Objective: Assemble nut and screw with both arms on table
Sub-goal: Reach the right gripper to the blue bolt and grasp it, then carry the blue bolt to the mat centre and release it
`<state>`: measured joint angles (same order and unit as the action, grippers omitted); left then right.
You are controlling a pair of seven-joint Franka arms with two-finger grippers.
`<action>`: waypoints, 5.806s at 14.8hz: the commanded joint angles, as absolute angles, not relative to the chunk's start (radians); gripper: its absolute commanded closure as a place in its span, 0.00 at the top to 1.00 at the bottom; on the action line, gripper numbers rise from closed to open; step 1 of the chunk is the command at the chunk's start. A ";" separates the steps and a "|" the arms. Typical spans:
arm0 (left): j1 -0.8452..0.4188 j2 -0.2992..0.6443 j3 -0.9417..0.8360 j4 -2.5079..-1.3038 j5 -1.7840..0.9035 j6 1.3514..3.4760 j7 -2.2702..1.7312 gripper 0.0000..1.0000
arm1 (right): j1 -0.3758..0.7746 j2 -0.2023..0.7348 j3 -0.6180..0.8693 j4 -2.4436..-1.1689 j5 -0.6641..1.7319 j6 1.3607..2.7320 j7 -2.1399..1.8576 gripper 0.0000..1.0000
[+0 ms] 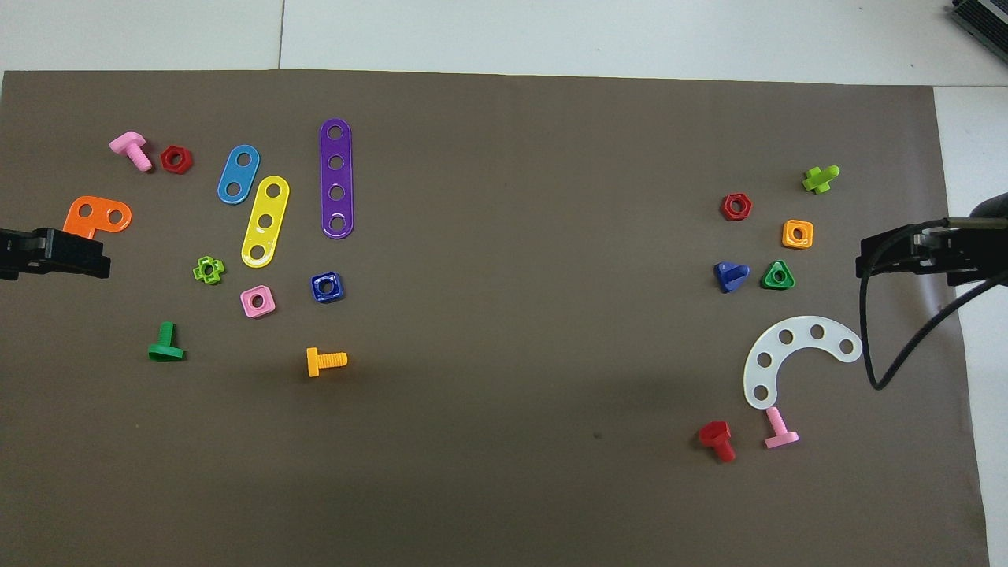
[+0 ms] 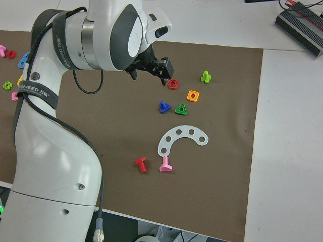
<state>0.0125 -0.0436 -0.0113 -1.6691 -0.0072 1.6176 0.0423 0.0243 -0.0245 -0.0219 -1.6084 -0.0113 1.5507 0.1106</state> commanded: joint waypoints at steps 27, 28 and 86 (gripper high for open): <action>0.018 -0.071 -0.012 -1.697 -0.011 1.623 0.057 1.00 | 0.034 0.218 -0.017 -2.083 0.107 2.384 -0.287 0.95; 0.018 -0.071 -0.012 -1.697 -0.011 1.623 0.057 1.00 | 0.034 0.219 -0.017 -2.094 0.107 2.396 -0.299 0.86; 0.002 -0.081 -0.017 -1.723 -0.011 1.631 0.058 1.00 | 0.673 0.543 -0.012 -1.700 -0.124 2.508 1.023 0.24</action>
<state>0.0065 -0.0437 -0.0202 -1.6716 -0.0073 1.6158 0.0435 0.6744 0.5449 -0.0115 -1.6726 -0.0988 2.4620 0.9773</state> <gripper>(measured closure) 0.000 0.806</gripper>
